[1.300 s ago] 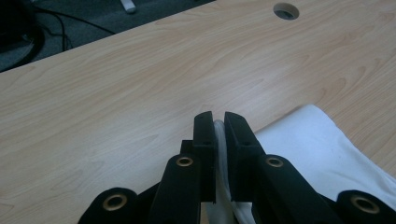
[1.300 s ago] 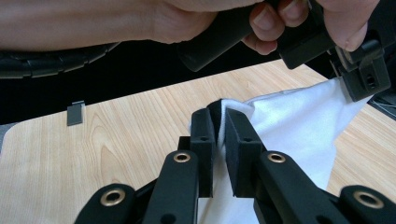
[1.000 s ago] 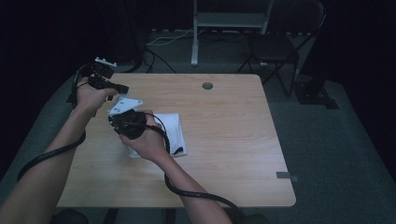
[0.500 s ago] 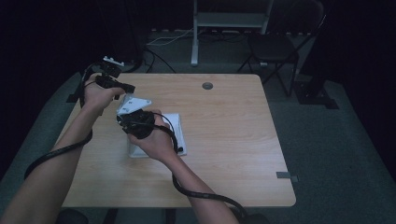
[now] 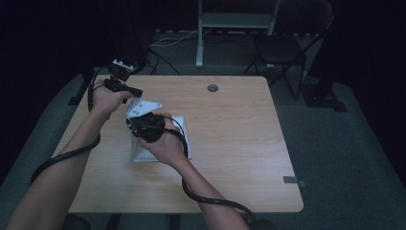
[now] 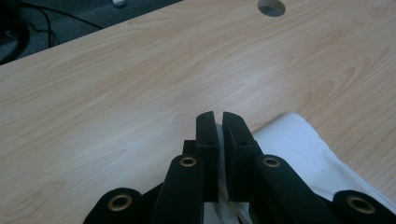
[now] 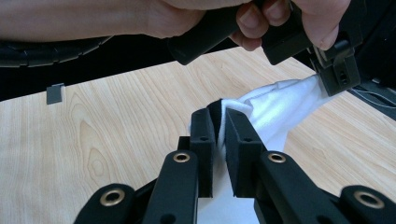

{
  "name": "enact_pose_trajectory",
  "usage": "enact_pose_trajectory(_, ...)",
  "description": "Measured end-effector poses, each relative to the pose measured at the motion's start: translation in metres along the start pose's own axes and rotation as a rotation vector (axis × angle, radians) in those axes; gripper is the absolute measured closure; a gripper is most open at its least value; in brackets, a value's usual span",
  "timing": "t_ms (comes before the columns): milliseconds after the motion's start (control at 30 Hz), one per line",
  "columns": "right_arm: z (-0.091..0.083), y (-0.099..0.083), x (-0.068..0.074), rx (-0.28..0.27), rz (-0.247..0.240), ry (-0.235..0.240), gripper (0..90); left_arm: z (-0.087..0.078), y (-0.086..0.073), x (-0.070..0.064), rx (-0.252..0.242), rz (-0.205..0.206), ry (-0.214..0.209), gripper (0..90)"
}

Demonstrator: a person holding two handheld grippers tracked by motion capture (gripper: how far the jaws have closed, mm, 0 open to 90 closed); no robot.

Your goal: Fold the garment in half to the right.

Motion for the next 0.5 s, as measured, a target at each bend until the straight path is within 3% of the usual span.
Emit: enact_pose_trajectory(500,-0.0084,-0.0054,-0.0057,0.0,0.009,-0.016,82.5,0.0068,0.0028,-0.0091,0.006,0.004,-0.001,86.7)
Point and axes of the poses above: each handheld gripper's, and its own axes: z roughly forward along the jaws, y roughly out of its top, x roughly to its left, the point moved 3 cm from there along z, roughly forward along the jaws, and after that the axes turned 14 degrees about -x, right-handed, at the moved point
